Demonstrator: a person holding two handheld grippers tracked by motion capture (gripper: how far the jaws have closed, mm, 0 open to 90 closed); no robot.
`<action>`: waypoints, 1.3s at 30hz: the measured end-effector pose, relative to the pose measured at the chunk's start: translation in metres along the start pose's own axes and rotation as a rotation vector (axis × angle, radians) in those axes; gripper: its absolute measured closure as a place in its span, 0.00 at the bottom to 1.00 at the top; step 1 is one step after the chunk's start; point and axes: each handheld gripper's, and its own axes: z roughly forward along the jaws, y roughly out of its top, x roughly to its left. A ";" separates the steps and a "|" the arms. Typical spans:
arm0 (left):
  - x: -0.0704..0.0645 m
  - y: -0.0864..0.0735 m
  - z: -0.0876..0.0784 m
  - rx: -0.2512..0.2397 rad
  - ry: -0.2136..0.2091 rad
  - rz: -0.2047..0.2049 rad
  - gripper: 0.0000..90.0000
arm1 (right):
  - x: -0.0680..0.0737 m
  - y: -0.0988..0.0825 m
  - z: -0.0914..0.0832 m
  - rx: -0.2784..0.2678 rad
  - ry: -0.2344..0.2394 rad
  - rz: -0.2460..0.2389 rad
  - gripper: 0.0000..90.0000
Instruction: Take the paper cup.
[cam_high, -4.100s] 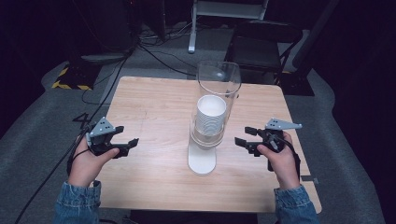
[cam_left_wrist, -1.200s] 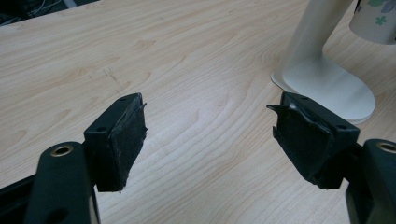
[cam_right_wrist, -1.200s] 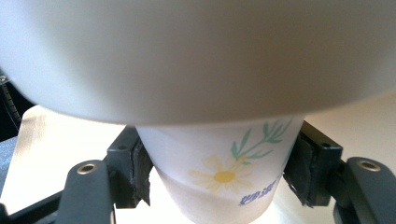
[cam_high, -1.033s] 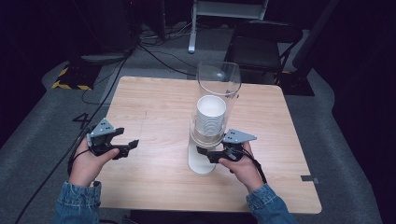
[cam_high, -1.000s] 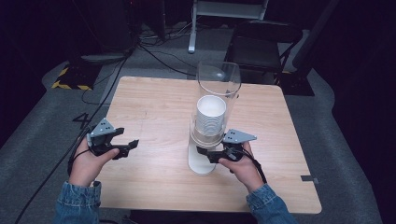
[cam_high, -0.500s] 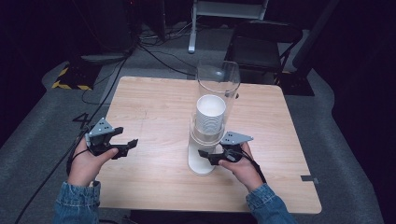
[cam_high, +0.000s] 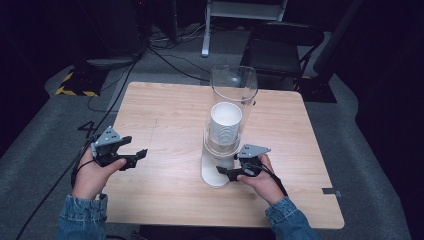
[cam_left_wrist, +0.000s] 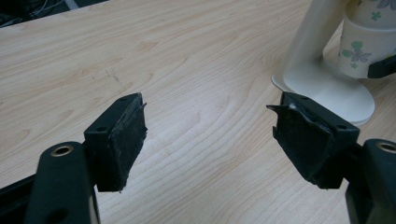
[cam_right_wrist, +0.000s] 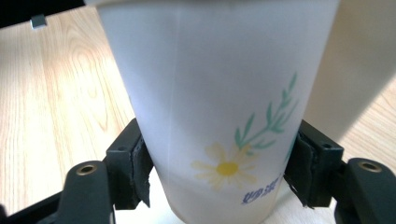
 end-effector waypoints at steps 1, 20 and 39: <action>0.000 0.001 0.001 0.000 0.000 0.001 0.28 | -0.001 -0.002 -0.003 0.012 -0.001 -0.004 0.36; -0.001 0.014 0.020 0.002 -0.039 0.024 0.28 | -0.008 -0.020 -0.041 0.072 -0.063 -0.025 0.37; -0.002 0.015 0.030 0.019 -0.041 0.026 0.28 | -0.043 -0.018 -0.102 -0.112 -0.254 0.139 0.36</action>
